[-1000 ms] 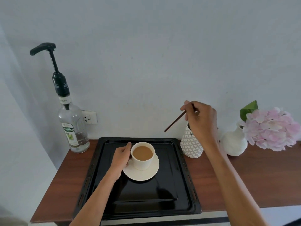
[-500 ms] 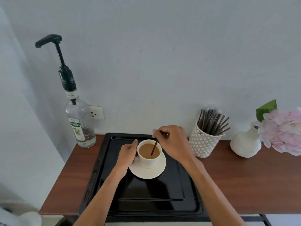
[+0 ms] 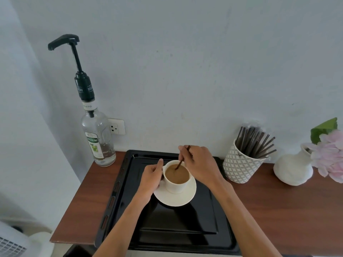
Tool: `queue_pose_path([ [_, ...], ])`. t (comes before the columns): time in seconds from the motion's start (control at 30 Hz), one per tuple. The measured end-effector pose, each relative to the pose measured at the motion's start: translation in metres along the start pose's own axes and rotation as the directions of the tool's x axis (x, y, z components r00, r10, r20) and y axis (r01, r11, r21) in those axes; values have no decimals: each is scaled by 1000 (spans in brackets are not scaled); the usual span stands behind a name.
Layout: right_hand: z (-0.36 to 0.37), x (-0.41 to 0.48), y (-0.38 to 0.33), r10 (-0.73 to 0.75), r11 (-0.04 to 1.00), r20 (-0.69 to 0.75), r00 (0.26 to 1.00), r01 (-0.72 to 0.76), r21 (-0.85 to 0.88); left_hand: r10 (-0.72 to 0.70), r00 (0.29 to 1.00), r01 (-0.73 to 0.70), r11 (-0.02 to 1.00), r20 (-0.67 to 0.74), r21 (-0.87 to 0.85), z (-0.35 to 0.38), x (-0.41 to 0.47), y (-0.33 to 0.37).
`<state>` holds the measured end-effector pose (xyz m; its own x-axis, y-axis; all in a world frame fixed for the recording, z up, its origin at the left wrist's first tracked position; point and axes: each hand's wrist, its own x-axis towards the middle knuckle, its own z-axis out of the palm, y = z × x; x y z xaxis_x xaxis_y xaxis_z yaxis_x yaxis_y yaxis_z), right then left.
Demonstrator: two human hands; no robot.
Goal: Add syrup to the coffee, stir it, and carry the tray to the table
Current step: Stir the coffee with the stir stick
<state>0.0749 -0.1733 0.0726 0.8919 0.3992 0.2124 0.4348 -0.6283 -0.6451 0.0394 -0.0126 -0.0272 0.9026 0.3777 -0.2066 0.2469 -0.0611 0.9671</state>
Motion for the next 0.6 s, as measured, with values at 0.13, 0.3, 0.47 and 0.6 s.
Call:
queue_pose_path([
  [0.13,-9,-2,16,35,999,-58,998,-37,-33,26,1000,-27,999,-14,-22,1,-2,-3],
  [0.3,6,-9,13,58,976,54,997,-69,209,59,998,-59,998,-18,-21,3,-2,-5],
  [0.47,5,-2,9,47,996,-91,995,-40,76,69,997,-69,997,-17,18,1,0,-6],
  [0.6,-4,-4,21,49,998,-132,990,-52,-22,65,998,-65,998,-24,24,2,0,-6],
])
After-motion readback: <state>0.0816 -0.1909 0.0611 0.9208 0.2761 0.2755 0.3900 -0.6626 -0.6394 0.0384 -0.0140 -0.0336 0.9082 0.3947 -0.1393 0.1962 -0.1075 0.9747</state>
